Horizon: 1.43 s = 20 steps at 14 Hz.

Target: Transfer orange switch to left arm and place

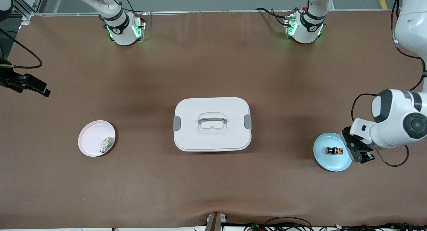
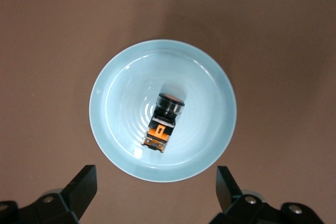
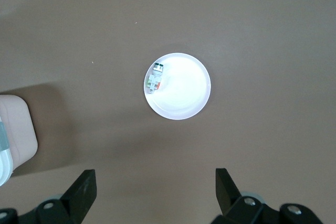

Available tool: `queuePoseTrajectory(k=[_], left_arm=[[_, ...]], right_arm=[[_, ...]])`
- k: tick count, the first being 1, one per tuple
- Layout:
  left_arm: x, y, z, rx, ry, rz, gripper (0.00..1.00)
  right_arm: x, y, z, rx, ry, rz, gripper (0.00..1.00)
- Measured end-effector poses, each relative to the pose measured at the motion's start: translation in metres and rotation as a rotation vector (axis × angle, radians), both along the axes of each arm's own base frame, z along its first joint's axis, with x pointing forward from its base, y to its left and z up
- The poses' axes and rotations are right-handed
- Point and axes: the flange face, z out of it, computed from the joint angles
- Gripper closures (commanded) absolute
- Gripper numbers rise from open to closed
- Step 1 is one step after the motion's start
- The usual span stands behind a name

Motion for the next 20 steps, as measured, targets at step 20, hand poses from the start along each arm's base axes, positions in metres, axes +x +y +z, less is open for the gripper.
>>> queuePoseTrajectory(k=[20], left_arm=[[-0.061, -0.129, 0.155, 0.110, 0.013, 1.250, 0.00]], right_arm=[[-0.005, -0.007, 0.022, -0.004, 0.003, 0.093, 0.00]])
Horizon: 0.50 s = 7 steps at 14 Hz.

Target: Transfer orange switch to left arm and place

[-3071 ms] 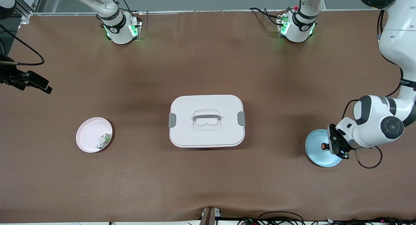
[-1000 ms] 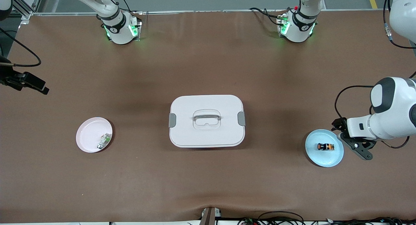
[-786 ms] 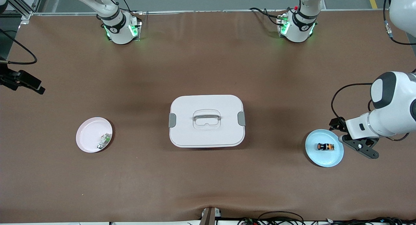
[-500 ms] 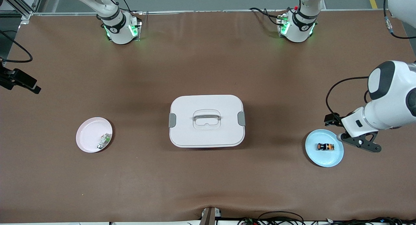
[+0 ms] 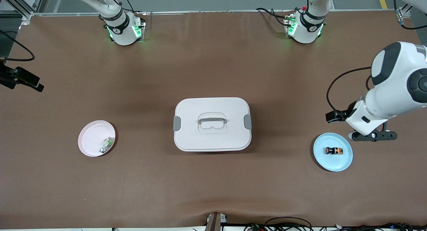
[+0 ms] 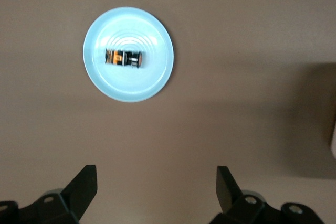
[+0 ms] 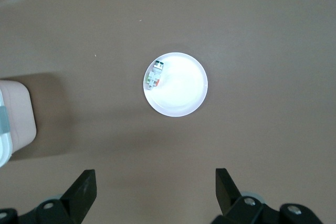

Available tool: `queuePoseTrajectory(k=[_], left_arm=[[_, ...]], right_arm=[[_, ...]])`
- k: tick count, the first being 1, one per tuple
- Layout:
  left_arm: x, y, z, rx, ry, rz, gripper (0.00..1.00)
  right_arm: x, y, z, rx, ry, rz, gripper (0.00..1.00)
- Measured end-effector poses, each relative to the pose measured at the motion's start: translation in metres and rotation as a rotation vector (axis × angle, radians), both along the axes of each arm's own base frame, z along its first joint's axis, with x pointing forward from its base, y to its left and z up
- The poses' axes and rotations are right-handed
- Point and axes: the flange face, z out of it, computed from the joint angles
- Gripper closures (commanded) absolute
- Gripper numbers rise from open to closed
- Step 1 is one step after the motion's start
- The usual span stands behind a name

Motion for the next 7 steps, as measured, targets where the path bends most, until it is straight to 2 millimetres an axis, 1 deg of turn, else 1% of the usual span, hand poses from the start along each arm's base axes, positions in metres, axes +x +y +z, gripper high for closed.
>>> queuePoseTrajectory(k=[1, 2, 4, 7], left_arm=[[-0.005, -0.006, 0.005, 0.011, 0.010, 0.016, 0.00], [-0.010, -0.007, 0.009, 0.025, 0.024, 0.021, 0.00], [-0.013, 0.002, 0.022, 0.044, 0.028, 0.030, 0.00], [-0.013, 0.021, 0.051, 0.051, 0.026, 0.029, 0.00]], right_arm=[[0.000, -0.002, 0.000, -0.001, 0.001, 0.019, 0.00], [-0.001, -0.005, 0.000, -0.001, 0.000, 0.022, 0.00], [-0.001, -0.014, 0.003, -0.002, -0.007, 0.014, 0.00], [-0.002, -0.022, 0.010, -0.004, -0.020, 0.007, 0.00]])
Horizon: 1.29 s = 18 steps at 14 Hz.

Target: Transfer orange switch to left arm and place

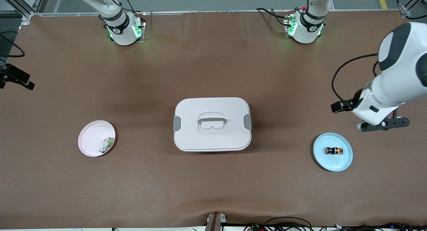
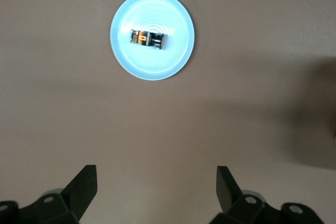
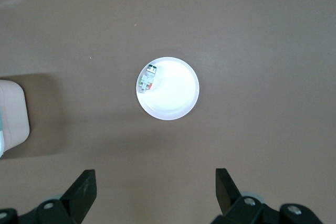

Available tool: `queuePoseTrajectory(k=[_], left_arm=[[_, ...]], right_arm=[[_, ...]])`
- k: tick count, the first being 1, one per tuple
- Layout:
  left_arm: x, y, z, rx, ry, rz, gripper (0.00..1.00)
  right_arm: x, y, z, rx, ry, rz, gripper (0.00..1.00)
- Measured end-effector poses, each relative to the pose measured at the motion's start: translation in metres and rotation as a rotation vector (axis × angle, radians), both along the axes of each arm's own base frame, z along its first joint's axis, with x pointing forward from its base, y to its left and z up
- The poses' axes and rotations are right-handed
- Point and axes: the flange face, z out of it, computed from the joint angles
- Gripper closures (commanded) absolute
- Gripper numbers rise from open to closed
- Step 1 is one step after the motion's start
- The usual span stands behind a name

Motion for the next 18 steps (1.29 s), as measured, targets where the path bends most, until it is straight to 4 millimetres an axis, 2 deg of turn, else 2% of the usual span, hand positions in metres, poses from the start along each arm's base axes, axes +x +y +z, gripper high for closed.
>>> queuePoseTrajectory(k=[3, 6, 10, 13, 15, 18], left_arm=[[-0.001, 0.010, 0.034, -0.003, -0.010, -0.007, 0.00], [-0.005, 0.012, 0.052, 0.003, -0.023, -0.003, 0.00], [-0.015, 0.008, 0.079, 0.020, -0.068, -0.007, 0.00], [-0.030, -0.002, 0.105, -0.015, -0.096, 0.004, 0.00], [-0.042, 0.009, 0.119, -0.053, -0.098, -0.006, 0.00], [-0.063, 0.031, 0.122, -0.077, -0.098, -0.022, 0.00]], right_arm=[[0.000, 0.001, 0.000, 0.000, -0.001, 0.002, 0.00], [0.000, 0.002, 0.000, 0.000, -0.001, 0.006, 0.00], [0.000, 0.002, 0.000, 0.000, -0.001, 0.010, 0.00], [0.000, 0.003, 0.000, 0.000, 0.000, 0.013, 0.00], [0.000, 0.004, 0.000, 0.000, 0.000, 0.014, 0.00], [0.001, 0.004, 0.000, 0.000, 0.000, 0.014, 0.00]])
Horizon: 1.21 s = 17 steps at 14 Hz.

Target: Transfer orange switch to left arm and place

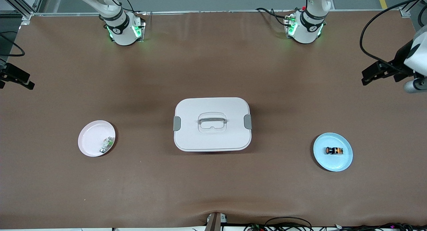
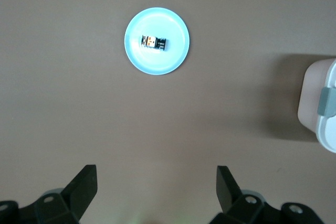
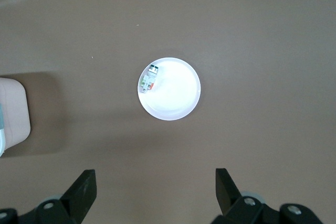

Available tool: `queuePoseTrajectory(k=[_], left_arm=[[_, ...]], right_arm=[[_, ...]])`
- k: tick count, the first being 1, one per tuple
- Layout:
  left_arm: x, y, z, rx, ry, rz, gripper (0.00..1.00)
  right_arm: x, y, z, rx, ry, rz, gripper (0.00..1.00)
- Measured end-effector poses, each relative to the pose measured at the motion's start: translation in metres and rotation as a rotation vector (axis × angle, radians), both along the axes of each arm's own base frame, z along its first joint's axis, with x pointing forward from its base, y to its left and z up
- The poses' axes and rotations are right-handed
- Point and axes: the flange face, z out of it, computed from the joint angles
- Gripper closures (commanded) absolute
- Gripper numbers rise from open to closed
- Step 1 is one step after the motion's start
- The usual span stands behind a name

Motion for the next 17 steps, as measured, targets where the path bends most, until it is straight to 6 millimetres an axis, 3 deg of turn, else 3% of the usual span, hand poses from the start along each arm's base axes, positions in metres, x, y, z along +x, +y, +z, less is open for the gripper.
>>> queuePoseTrajectory(k=[3, 7, 17], left_arm=[[-0.022, 0.000, -0.005, 0.007, -0.009, -0.006, 0.00], [-0.049, -0.012, 0.004, 0.015, -0.027, -0.030, 0.00], [-0.053, -0.002, 0.011, 0.015, -0.032, -0.078, 0.00]], right_arm=[[0.000, 0.000, 0.000, 0.000, 0.000, 0.000, 0.00], [0.000, 0.000, 0.000, 0.000, 0.000, 0.000, 0.00], [0.000, 0.000, -0.001, 0.000, 0.001, 0.001, 0.00]])
